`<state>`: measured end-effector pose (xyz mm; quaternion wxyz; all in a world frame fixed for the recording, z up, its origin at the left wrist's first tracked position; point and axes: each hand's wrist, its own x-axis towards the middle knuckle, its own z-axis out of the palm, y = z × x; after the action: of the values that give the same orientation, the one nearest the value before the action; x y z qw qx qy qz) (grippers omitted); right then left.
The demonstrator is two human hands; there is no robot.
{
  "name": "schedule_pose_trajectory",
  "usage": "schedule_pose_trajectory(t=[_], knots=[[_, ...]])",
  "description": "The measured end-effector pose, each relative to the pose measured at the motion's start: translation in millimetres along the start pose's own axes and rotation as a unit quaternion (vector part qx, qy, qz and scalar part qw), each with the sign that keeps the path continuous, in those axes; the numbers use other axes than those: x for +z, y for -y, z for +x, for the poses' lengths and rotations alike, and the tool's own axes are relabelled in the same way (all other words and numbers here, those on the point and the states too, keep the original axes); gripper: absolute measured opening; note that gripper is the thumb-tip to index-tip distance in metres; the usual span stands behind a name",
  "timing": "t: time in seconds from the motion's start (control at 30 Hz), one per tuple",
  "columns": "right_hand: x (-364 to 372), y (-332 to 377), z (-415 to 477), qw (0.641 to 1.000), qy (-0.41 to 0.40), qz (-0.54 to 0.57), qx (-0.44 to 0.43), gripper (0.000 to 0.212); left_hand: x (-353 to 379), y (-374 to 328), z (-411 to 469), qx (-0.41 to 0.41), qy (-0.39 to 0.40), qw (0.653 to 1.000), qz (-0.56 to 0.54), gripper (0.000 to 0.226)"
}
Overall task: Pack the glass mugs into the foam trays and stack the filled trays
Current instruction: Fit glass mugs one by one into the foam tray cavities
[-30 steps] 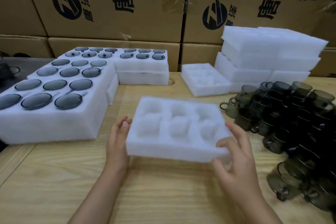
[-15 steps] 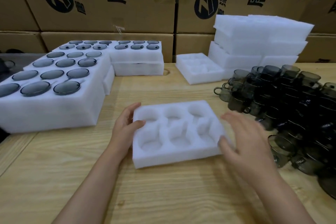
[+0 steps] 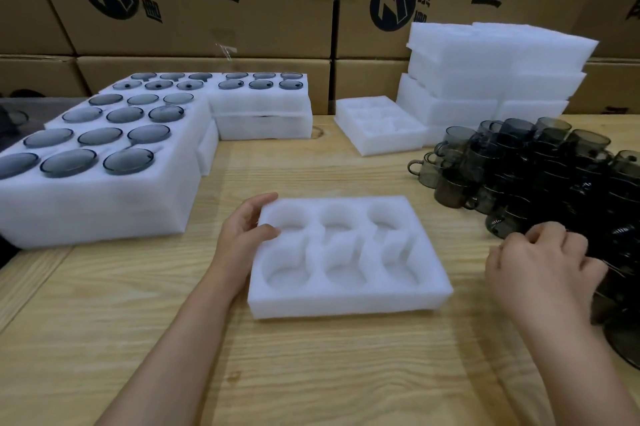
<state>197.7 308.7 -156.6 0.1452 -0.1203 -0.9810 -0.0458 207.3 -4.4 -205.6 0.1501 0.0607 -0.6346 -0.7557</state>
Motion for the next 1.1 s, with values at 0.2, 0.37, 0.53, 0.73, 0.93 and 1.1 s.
schedule_pose_trajectory(t=[0.2, 0.37, 0.53, 0.73, 0.93, 1.1], knots=[[10.3, 1.2, 3.3, 0.994, 0.061, 0.085, -0.032, 0.029, 1.3, -1.2, -0.7, 0.000, 0.002, 1.000, 0.001, 0.053], [23.1, 14.1, 3.1, 0.974, 0.058, 0.195, -0.096, 0.035, 2.0, -2.0, -1.7, 0.007, 0.008, 1.000, 0.015, 0.053], [20.1, 8.7, 10.8, 0.945, 0.005, 0.283, -0.162, 0.047, 2.9, -2.6, -3.6, 0.003, 0.008, 1.000, 0.020, 0.054], [17.0, -14.8, 21.8, 0.931, 0.148, 0.284, -0.177, 0.062, 4.2, -4.0, -4.7, 0.006, 0.014, 1.000, 0.021, 0.056], [15.7, -18.0, 23.1, 0.931, 0.158, 0.265, -0.193, 0.069, 4.5, -3.8, -4.9, 0.002, 0.030, 0.999, 0.017, 0.055], [13.5, -12.2, 22.6, 0.935, 0.137, 0.284, -0.163, 0.060, 4.4, -3.2, -4.6, 0.008, 0.045, 0.999, 0.016, 0.056]])
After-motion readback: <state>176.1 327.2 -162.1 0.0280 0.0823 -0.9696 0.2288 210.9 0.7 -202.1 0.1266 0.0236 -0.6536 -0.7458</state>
